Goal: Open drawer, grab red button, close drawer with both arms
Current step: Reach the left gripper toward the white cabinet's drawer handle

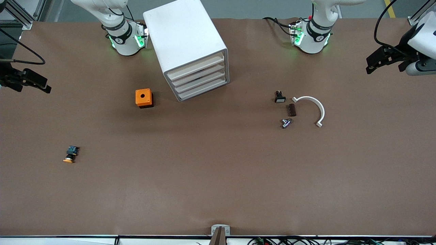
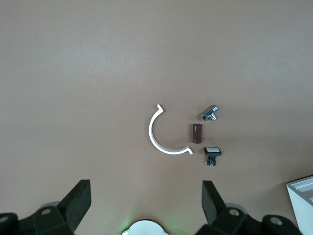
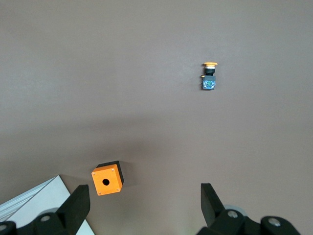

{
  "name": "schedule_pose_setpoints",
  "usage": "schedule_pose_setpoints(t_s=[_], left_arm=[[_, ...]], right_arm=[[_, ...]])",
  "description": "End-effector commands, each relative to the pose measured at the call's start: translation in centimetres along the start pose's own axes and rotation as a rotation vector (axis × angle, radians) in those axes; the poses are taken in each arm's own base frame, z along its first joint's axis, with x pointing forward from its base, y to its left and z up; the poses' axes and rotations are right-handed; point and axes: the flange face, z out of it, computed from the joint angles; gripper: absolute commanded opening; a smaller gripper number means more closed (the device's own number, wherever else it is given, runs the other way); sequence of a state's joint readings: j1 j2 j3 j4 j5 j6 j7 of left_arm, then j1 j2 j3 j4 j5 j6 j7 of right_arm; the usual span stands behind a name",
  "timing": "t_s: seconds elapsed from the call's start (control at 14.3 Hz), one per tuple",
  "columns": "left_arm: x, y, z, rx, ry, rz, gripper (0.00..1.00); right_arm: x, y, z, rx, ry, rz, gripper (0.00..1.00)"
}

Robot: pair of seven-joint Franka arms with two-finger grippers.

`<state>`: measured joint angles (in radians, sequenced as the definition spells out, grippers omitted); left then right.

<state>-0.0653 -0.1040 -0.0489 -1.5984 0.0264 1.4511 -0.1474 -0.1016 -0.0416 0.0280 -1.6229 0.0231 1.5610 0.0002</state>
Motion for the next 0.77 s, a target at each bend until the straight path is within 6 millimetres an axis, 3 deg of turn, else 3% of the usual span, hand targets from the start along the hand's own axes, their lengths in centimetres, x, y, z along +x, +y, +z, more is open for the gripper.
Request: schedule_pose_setpoints(t_s=[0.0,0.14,0.35,0.49,0.56,0.7], left_arm=[[0.0,-0.1,-0.6,0.02,-0.003,0.003,1.0],[0.1,0.2,-0.6,0.021,-0.001,0.005,1.0],[2.5,0.9,1.4,0.022,-0.037,0.016,1.0],[4.2,2.0,4.2,0.025,-0.081,0.019,1.0],[4.9,3.8,5.5,0.02,-0.087,0.004,1.0],[6.7,5.2,7.9,0.01,-0.09,-0.133,1.0]], right_arm=[[-0.8,-0.3,-0.2,-0.034,0.015,-0.038,1.0],[-0.8,-0.3,-0.2,-0.034,0.017,-0.038,1.0],[-0.8,-0.3,-0.2,-0.032,0.017,-0.037,1.0],[-0.8,-0.4,-0.2,-0.023,0.017,-0.037,1.0],[-0.8,-0.4,-0.2,-0.022,0.017,-0.035,1.0],[-0.8,-0.4,-0.2,-0.022,0.014,-0.035,1.0]])
